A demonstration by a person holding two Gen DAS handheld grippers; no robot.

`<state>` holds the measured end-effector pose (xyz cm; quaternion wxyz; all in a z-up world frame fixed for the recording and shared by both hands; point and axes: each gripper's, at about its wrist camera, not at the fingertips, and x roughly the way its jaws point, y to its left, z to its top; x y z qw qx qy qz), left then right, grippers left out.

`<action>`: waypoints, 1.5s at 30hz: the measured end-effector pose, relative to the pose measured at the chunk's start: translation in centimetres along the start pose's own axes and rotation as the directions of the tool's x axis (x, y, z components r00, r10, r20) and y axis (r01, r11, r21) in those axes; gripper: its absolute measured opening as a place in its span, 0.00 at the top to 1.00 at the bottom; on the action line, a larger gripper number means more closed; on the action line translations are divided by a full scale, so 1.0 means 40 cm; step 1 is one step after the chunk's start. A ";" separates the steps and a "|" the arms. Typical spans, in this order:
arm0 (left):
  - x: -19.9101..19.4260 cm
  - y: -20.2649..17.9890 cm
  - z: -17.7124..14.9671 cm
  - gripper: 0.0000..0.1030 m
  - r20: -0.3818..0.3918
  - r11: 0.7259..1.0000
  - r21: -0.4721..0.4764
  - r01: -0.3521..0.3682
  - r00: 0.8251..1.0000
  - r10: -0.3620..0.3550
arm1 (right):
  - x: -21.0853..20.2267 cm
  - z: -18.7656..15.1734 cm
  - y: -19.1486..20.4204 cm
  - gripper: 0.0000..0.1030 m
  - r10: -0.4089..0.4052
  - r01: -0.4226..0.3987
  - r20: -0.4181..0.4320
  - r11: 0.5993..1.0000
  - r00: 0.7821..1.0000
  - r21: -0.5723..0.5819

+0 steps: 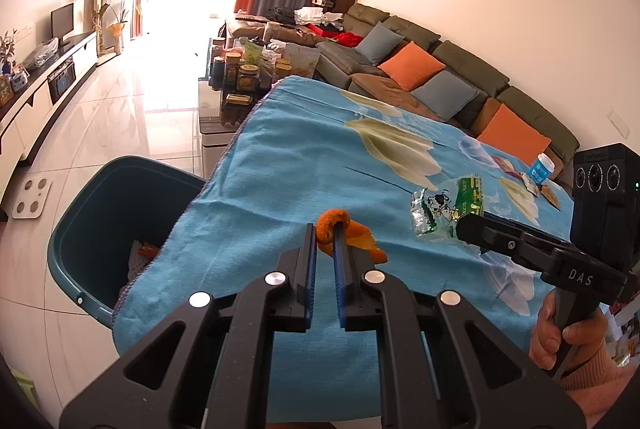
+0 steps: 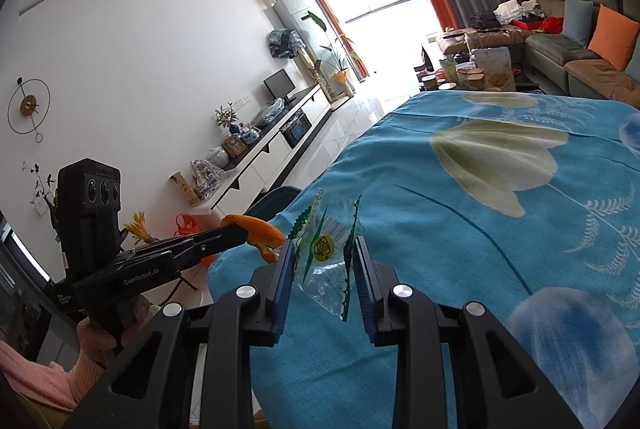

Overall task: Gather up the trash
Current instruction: 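Carry the orange peel with the left gripper toward the bin while the right gripper carries the wrapper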

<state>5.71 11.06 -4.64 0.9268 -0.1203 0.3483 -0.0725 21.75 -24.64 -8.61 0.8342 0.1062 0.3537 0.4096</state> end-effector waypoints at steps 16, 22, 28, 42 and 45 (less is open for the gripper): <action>-0.027 0.049 0.000 0.92 0.024 0.998 -0.041 -0.042 0.999 0.043 | 0.047 0.013 0.050 0.73 0.031 -0.032 -0.030 0.999 0.999 -0.041; -0.033 0.063 0.003 0.92 0.032 0.997 -0.051 -0.058 0.998 0.059 | 0.066 0.019 0.065 0.73 0.043 -0.045 -0.043 0.997 0.998 -0.057; -0.043 0.080 0.003 0.92 0.039 0.996 -0.062 -0.071 0.997 0.073 | 0.080 0.023 0.073 0.73 0.051 -0.054 -0.051 0.996 0.997 -0.065; -0.067 0.108 0.006 0.92 0.056 0.991 -0.084 -0.103 0.993 0.108 | 0.110 0.031 0.097 0.73 0.062 -0.069 -0.070 0.994 0.996 -0.088; -0.070 0.111 0.008 0.92 0.058 0.990 -0.087 -0.110 0.992 0.115 | 0.117 0.032 0.102 0.73 0.067 -0.074 -0.076 0.993 0.995 -0.090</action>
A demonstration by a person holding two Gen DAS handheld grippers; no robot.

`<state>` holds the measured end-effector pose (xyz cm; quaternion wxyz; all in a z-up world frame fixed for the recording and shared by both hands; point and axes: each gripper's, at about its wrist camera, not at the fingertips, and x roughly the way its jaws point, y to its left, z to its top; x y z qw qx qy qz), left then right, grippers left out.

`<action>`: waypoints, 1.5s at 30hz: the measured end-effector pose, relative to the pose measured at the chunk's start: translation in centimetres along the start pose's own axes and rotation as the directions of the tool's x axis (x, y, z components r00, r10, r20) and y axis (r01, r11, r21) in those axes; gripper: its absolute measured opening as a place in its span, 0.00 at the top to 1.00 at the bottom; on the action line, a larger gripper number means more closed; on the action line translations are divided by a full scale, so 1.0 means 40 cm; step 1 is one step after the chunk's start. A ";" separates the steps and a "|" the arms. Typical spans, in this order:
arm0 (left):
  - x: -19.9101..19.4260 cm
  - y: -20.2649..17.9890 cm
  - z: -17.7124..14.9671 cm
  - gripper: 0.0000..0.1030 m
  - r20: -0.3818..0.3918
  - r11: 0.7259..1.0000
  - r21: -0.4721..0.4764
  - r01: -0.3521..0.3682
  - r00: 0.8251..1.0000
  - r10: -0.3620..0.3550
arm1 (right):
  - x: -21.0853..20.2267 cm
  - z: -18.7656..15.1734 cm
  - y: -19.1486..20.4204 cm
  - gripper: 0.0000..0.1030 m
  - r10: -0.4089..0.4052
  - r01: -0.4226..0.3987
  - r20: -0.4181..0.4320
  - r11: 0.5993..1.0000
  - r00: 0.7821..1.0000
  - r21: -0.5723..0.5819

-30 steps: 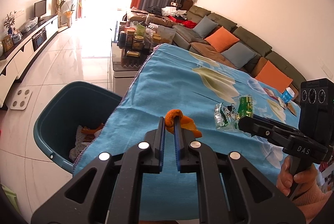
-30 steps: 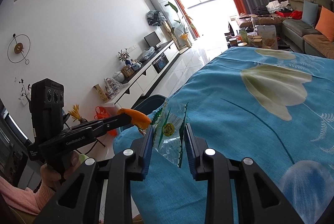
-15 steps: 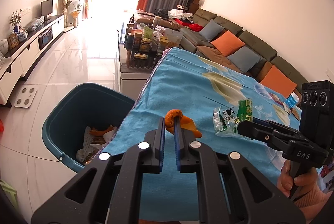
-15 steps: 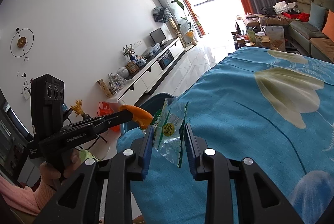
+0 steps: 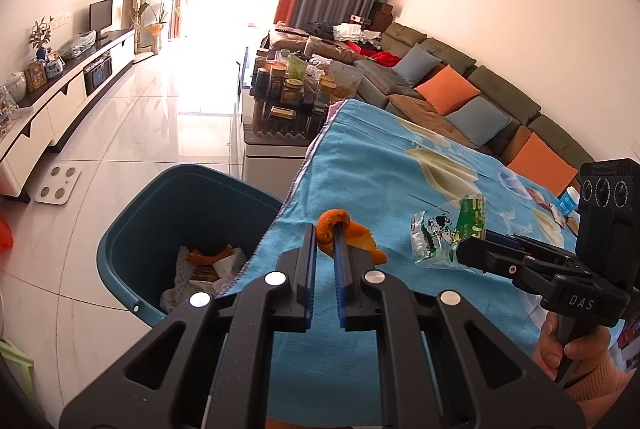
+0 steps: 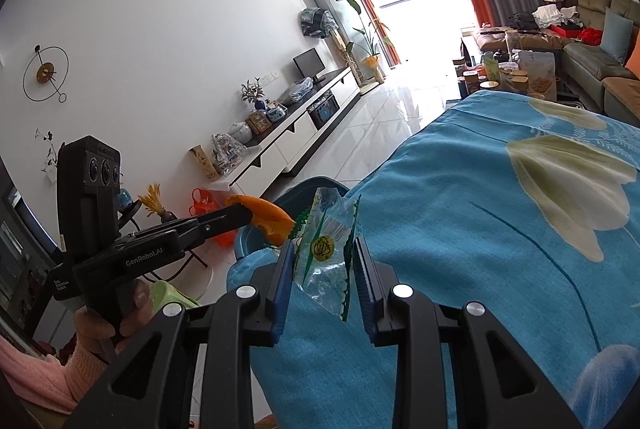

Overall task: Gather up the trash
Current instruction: 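Carry the orange peel with the left gripper toward the bin while the right gripper carries the wrapper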

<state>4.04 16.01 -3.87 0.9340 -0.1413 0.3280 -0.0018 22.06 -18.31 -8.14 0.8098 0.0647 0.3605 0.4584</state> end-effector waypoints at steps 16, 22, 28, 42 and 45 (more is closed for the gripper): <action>-0.010 0.018 0.008 0.92 0.015 0.999 -0.016 -0.032 0.999 0.032 | 0.038 0.012 0.020 0.73 0.017 -0.017 -0.017 1.000 1.000 -0.017; -0.011 0.031 0.009 0.92 0.018 0.999 -0.026 -0.043 0.999 0.044 | 0.050 0.016 0.016 0.73 0.025 -0.025 -0.022 0.999 0.999 -0.023; -0.004 0.033 0.008 0.92 0.016 0.998 -0.033 -0.052 0.998 0.053 | 0.060 0.019 0.022 0.73 0.032 -0.033 -0.028 0.999 0.999 -0.031; -0.001 0.039 0.006 0.92 0.022 0.996 -0.048 -0.070 0.997 0.071 | 0.079 0.029 0.033 0.73 0.040 -0.042 -0.038 0.998 0.998 -0.046; -0.002 0.042 0.007 0.92 0.024 0.996 -0.051 -0.074 0.997 0.075 | 0.084 0.029 0.035 0.73 0.042 -0.044 -0.042 0.998 0.998 -0.048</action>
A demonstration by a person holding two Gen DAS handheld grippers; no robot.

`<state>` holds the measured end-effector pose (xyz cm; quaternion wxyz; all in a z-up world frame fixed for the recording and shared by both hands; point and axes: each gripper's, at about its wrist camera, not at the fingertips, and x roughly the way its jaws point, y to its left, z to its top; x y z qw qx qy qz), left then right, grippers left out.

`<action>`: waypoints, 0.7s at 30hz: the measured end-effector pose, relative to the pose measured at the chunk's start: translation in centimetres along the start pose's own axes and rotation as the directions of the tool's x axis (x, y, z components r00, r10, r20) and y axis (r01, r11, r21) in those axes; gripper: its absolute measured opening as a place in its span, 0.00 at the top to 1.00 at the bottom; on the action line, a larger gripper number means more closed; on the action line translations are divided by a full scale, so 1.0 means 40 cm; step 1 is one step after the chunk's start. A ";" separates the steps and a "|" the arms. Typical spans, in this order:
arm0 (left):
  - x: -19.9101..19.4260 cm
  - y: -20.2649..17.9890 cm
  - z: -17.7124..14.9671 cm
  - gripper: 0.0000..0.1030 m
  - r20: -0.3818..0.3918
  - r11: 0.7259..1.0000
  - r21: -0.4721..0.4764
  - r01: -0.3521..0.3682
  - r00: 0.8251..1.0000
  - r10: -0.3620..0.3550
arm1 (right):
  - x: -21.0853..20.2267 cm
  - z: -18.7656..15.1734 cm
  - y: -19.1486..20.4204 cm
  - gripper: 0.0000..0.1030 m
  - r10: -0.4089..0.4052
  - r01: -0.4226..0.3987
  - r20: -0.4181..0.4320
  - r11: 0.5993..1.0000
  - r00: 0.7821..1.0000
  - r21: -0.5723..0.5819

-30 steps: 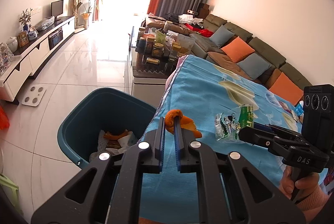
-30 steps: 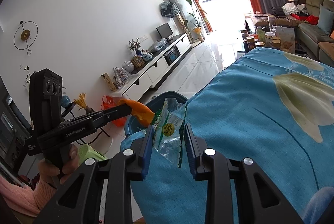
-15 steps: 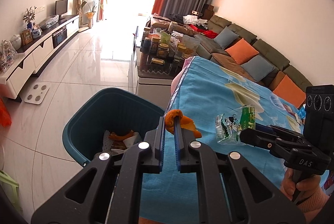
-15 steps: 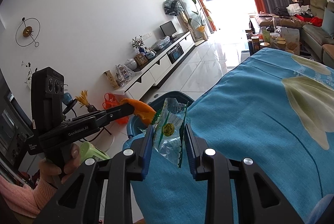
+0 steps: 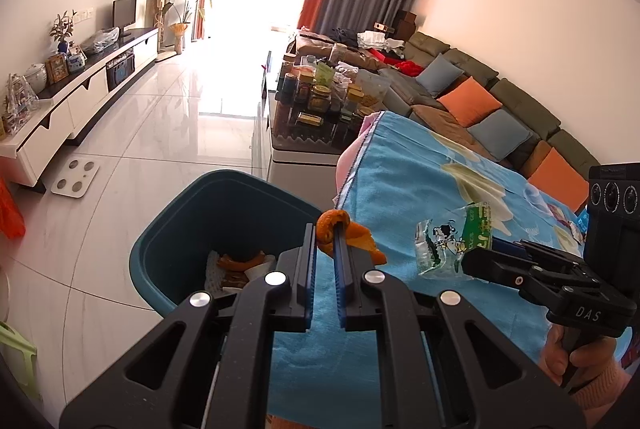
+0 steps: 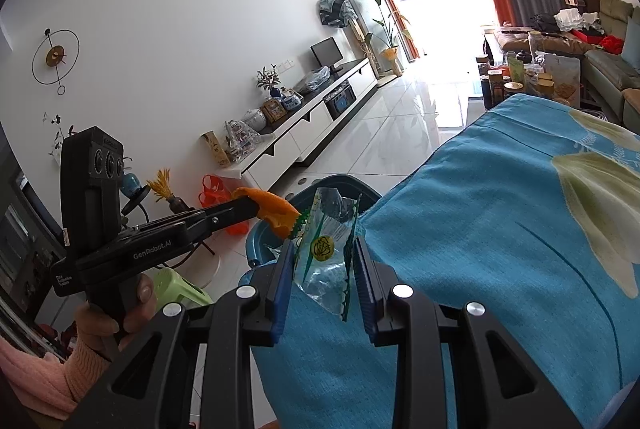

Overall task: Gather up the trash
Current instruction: 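Carry the orange peel with the left gripper toward the bin while the right gripper carries the wrapper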

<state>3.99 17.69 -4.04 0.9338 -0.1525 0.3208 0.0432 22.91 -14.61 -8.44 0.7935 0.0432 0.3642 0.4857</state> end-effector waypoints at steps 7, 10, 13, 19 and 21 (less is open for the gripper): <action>-0.006 0.010 0.002 0.92 0.008 1.000 -0.009 -0.014 1.000 0.014 | 0.015 0.006 0.014 0.73 0.003 -0.003 -0.005 1.000 1.000 -0.012; -0.009 0.016 0.004 0.92 0.010 1.000 -0.015 -0.018 1.000 0.018 | 0.019 0.006 0.015 0.73 0.005 -0.005 -0.009 1.000 1.000 -0.016; -0.011 0.020 0.005 0.92 0.013 1.000 -0.017 -0.022 1.000 0.023 | 0.023 0.007 0.017 0.73 0.009 -0.009 -0.012 1.000 1.000 -0.019; -0.014 0.027 0.004 0.92 0.014 0.999 -0.023 -0.030 0.999 0.031 | 0.029 0.010 0.023 0.73 0.012 -0.012 -0.016 1.000 1.000 -0.024; -0.015 0.031 0.004 0.92 0.014 0.999 -0.024 -0.032 0.999 0.032 | 0.030 0.011 0.024 0.73 0.012 -0.012 -0.017 1.000 1.000 -0.025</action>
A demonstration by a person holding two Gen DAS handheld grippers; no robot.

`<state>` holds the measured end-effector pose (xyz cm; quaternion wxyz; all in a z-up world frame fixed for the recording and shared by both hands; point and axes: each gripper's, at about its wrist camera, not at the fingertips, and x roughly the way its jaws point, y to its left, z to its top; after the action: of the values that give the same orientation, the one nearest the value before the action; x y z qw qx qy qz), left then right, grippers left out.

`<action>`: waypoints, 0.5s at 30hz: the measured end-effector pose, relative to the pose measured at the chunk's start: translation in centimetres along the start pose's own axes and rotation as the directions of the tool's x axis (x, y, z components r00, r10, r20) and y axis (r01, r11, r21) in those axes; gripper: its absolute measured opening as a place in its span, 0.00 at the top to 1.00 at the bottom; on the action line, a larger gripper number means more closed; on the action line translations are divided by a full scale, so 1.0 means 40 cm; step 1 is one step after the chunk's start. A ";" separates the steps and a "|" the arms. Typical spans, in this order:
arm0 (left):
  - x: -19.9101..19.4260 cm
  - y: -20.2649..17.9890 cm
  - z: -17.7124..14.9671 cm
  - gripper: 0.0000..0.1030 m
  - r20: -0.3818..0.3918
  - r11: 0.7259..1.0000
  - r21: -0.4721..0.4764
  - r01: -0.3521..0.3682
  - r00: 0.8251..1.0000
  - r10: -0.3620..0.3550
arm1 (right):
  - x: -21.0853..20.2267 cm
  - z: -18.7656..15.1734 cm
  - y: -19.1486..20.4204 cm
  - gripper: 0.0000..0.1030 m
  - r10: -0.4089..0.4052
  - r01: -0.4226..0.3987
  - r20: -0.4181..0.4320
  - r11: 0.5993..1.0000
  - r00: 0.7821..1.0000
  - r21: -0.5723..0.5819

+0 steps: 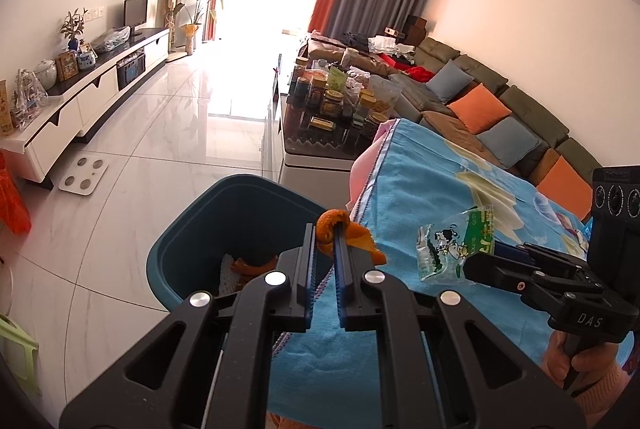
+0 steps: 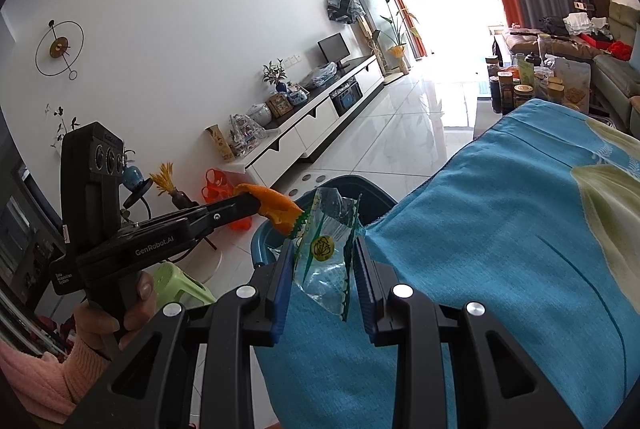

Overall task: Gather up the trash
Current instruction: 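Carry the orange peel with the left gripper toward the bin while the right gripper carries the wrapper, then hold the orange peel over the bin with the left gripper while the right gripper holds the wrapper over it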

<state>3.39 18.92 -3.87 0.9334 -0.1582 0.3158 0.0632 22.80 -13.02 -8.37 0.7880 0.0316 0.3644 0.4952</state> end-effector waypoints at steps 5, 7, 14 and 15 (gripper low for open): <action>0.002 0.004 -0.001 0.92 -0.001 1.000 -0.004 -0.006 1.000 0.006 | 0.003 0.002 0.002 0.73 0.001 -0.001 -0.003 1.000 1.000 0.000; 0.003 0.008 -0.002 0.92 -0.001 1.000 -0.007 -0.009 1.000 0.008 | 0.006 0.003 0.004 0.73 0.001 -0.001 -0.004 1.000 1.000 -0.001; 0.007 0.013 0.001 0.92 0.000 1.000 -0.016 -0.015 1.000 0.015 | 0.018 0.008 0.009 0.73 0.002 -0.002 -0.008 1.000 1.000 -0.006; 0.007 0.014 0.001 0.92 0.000 1.000 -0.018 -0.017 1.000 0.017 | 0.021 0.009 0.011 0.73 0.002 -0.002 -0.009 1.000 1.000 -0.007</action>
<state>3.52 19.46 -4.17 0.9314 -0.1637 0.3166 0.0739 22.90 -12.01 -8.40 0.7860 0.0267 0.3662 0.4974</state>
